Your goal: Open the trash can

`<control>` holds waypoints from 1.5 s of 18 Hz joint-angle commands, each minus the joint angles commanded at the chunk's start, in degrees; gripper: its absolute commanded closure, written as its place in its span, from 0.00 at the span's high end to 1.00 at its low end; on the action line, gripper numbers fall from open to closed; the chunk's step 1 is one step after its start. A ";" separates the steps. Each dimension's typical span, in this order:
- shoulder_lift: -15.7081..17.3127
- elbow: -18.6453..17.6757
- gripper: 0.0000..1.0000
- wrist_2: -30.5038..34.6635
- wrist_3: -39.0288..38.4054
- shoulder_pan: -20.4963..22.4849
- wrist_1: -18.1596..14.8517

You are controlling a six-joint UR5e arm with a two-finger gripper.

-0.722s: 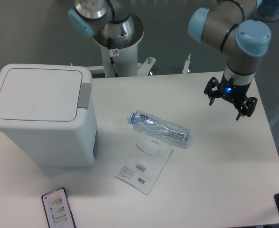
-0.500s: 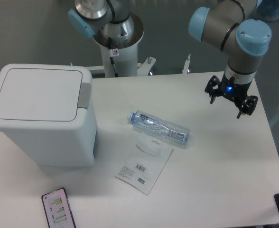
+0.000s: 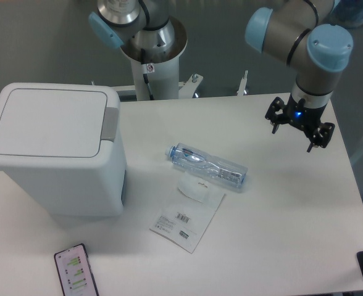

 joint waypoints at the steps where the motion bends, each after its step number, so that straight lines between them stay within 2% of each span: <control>1: 0.53 -1.14 1.00 -0.27 -3.42 -0.17 0.35; 3: 0.54 -0.46 1.00 -0.62 -7.92 -0.17 0.44; 5: 0.71 -0.36 1.00 -0.62 -8.64 -0.17 0.01; 7: 2.02 -0.37 1.00 -2.11 -11.52 -0.78 -1.13; 9: 3.35 1.73 1.00 -5.35 -16.61 -2.27 -3.06; 10: 3.44 4.09 1.00 -6.59 -19.77 -3.94 -5.16; 13: 1.95 12.88 1.00 -7.30 -28.92 -11.40 -15.08; 14: 1.07 15.17 1.00 -8.00 -30.68 -13.60 -17.29; 15: 0.80 16.50 1.00 -9.48 -31.83 -14.93 -18.01; 19: 1.06 15.90 1.00 -16.78 -32.81 -15.90 -18.28; 22: 3.35 15.37 1.00 -17.41 -38.33 -15.91 -19.59; 24: 4.83 14.58 1.00 -19.68 -40.53 -15.64 -19.33; 27: 6.86 14.31 1.00 -21.89 -49.48 -15.47 -18.98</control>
